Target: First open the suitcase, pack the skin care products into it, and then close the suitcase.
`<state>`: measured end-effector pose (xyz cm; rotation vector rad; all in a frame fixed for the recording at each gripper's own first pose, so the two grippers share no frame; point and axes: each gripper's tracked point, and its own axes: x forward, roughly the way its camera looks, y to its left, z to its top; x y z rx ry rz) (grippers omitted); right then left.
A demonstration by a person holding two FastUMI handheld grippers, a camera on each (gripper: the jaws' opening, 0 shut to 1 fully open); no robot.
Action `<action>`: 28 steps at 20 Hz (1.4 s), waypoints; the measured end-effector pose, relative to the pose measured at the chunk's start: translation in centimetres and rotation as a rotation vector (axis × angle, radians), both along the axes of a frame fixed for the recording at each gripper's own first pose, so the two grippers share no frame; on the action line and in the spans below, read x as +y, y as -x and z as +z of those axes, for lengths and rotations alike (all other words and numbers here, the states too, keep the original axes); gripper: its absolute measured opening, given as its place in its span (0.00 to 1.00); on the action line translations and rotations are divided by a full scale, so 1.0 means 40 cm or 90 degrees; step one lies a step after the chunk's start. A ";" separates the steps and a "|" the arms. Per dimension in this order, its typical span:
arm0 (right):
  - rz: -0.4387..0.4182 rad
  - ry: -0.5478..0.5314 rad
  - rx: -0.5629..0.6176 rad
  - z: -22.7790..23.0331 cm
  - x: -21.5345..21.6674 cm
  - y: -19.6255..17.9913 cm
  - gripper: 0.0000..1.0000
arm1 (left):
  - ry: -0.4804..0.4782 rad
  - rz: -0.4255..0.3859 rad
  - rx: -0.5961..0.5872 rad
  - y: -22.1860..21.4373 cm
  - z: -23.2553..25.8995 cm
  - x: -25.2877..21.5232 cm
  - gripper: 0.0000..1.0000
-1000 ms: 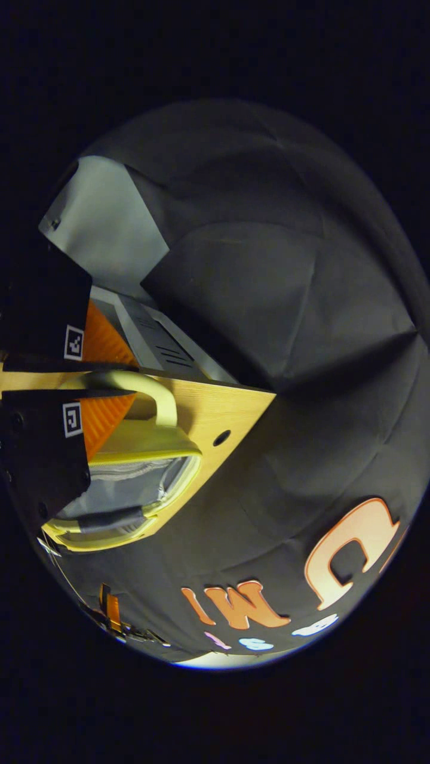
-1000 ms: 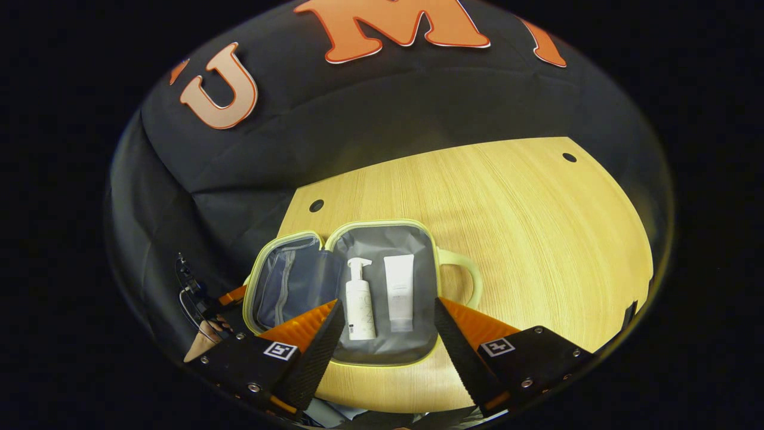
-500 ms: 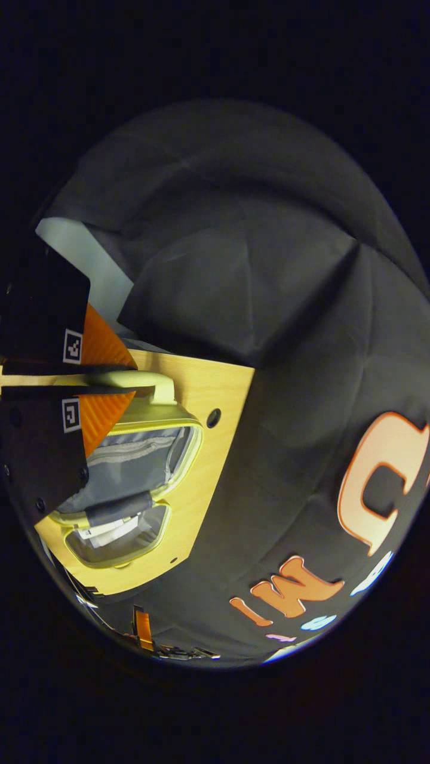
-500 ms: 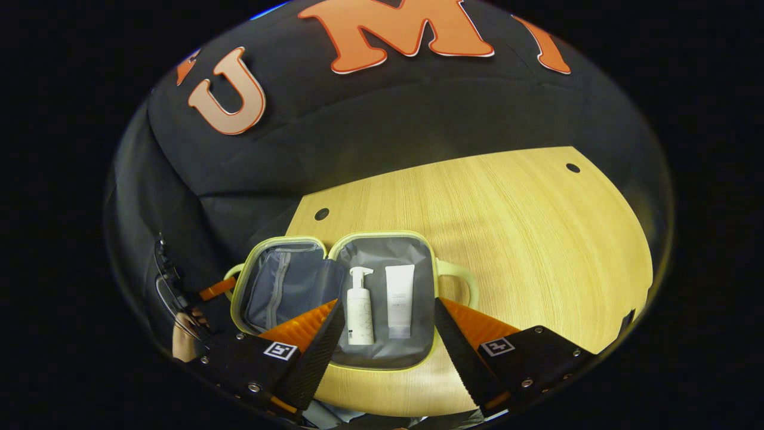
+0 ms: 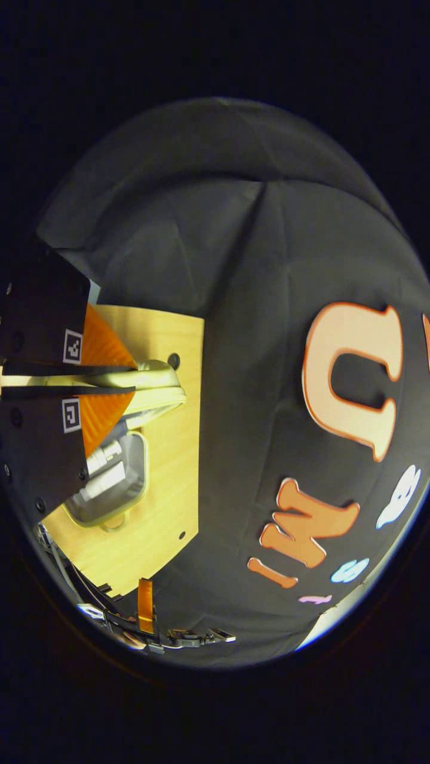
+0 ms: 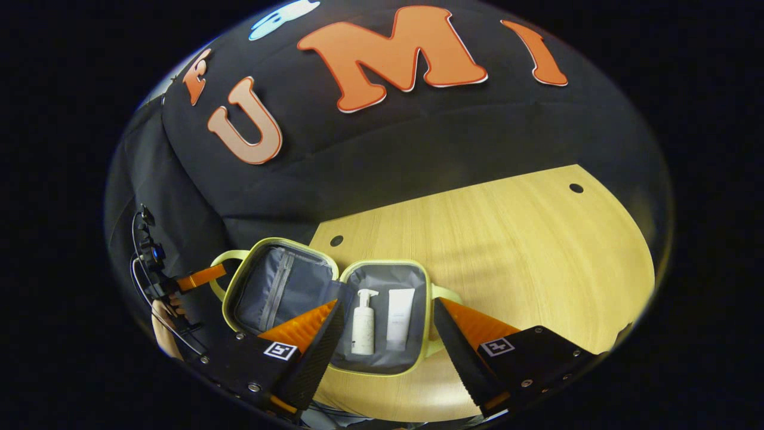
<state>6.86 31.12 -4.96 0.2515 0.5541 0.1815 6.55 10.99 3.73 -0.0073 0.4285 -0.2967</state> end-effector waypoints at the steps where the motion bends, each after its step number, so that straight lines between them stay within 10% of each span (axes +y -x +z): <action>1: -0.005 0.001 -0.013 0.013 -0.030 0.002 0.95 | -0.001 -0.006 -0.006 0.009 0.024 -0.048 0.07; 14: -0.033 0.007 -0.060 0.061 -0.503 0.082 0.95 | -0.074 0.014 -0.042 0.041 0.024 -0.601 0.07; 28: -0.058 0.035 -0.009 -0.117 -0.808 0.143 0.95 | -0.130 -0.019 0.053 -0.031 -0.408 -1.010 0.07</action>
